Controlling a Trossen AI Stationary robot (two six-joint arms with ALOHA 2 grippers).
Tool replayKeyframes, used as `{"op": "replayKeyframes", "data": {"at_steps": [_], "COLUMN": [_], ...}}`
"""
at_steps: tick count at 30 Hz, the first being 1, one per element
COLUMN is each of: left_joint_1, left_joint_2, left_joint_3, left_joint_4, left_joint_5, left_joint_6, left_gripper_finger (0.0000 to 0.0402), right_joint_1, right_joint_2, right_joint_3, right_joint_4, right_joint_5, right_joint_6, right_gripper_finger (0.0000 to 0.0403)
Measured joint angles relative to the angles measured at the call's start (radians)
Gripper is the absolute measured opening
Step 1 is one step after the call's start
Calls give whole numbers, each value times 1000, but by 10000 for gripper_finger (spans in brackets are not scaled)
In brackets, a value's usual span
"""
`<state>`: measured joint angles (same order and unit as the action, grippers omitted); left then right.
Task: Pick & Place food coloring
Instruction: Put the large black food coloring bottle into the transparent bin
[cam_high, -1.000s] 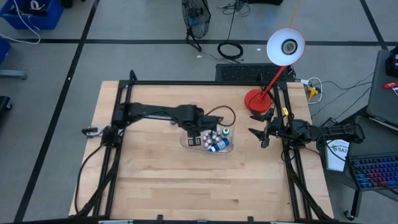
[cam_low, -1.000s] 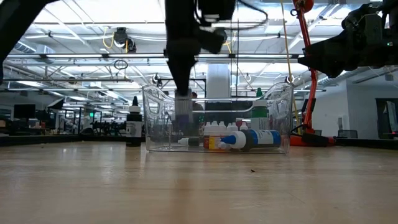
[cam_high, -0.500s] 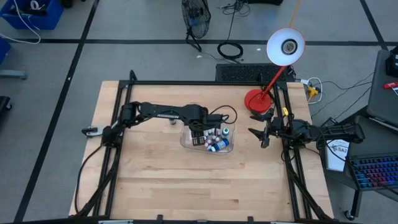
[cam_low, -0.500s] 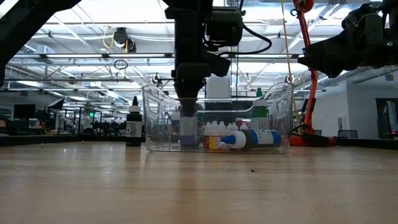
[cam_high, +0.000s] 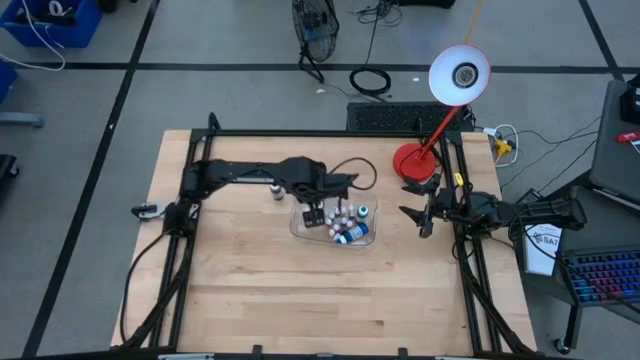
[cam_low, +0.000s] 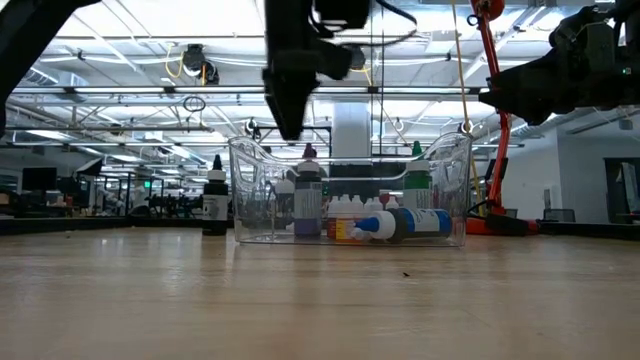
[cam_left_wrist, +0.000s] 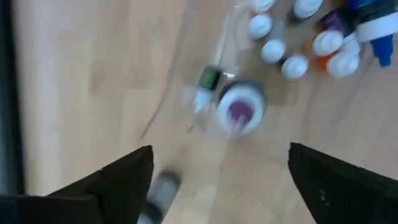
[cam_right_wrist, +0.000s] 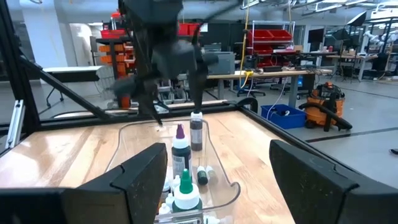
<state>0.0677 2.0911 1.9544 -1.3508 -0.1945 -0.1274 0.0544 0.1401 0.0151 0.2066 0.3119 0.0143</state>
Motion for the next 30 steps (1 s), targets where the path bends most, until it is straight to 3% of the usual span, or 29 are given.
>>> {"op": "replayKeyframes", "data": {"at_steps": [5,7,17,22,30], "left_joint_1": [6,23,191,275,312], "left_joint_2": [-86,-127,-378,-399,-399], "left_joint_3": [-12,-46,-408,-572,-732], "left_joint_4": [-214,-226,14,194,328], "left_joint_5": [-117,-139,-36,112,124], "left_joint_6": [-119,-161,-209,-168,-148], "left_gripper_finger": [381,380,345,336,340], "right_joint_1": [0,0,0,0,0], "right_joint_2": [7,7,7,7,7], "right_joint_3": [0,0,0,0,0], "right_joint_4": [2,-1,2,0,0], "right_joint_5": [0,0,0,0,0], "right_joint_6": [0,0,0,0,0], "right_gripper_finger": [270,268,271,268,271]}}
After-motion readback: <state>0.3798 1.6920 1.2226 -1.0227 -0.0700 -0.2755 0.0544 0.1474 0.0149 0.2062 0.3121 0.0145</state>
